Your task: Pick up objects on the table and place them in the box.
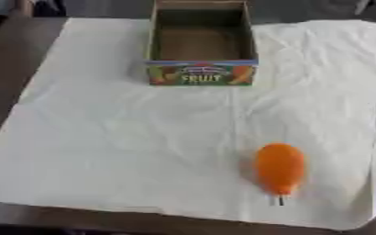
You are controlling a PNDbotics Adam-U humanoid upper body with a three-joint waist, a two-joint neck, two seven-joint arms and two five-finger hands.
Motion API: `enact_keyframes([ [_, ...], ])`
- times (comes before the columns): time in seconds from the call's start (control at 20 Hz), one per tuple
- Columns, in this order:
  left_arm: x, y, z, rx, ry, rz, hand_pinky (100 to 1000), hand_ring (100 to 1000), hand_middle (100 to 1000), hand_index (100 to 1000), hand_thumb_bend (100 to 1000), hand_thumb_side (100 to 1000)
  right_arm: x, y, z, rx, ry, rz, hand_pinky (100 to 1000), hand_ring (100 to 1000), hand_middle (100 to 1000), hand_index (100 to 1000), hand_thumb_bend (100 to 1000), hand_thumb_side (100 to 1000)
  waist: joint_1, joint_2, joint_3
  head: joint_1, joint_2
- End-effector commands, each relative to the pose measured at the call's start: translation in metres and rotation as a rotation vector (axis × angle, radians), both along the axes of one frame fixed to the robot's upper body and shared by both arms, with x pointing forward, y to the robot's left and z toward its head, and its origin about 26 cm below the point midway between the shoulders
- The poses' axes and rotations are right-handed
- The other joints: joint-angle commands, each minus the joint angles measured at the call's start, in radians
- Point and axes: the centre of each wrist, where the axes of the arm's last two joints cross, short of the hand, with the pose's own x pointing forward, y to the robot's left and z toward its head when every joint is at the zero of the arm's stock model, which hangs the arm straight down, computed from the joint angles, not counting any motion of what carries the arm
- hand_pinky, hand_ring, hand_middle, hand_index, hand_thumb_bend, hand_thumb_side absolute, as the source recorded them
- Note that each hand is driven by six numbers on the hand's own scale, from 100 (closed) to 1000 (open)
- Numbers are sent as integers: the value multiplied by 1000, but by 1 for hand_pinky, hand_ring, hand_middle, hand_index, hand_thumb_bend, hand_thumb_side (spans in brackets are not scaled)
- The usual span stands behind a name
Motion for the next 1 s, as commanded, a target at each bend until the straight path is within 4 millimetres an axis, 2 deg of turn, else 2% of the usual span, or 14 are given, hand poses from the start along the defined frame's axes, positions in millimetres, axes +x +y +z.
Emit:
enact_keyframes([
  [0.05,-2,0,7,22,-18,-3,321,352,610,725,100,667,-4,-4,6,-127,-25,-4,946,1000,714,914,100,1000,-1,-17,-2,0,-6],
  [0.65,-3,1,7,31,-9,-8,321,353,611,724,100,669,-18,-9,-7,-464,-39,26,915,1000,785,919,100,1000,-7,-25,-4,0,0],
  [1.0,-3,0,7,33,-5,-15,321,354,612,724,100,669,-18,-9,-4,-660,-31,55,911,1000,811,936,100,1000,-9,-26,1,-6,-6],
])
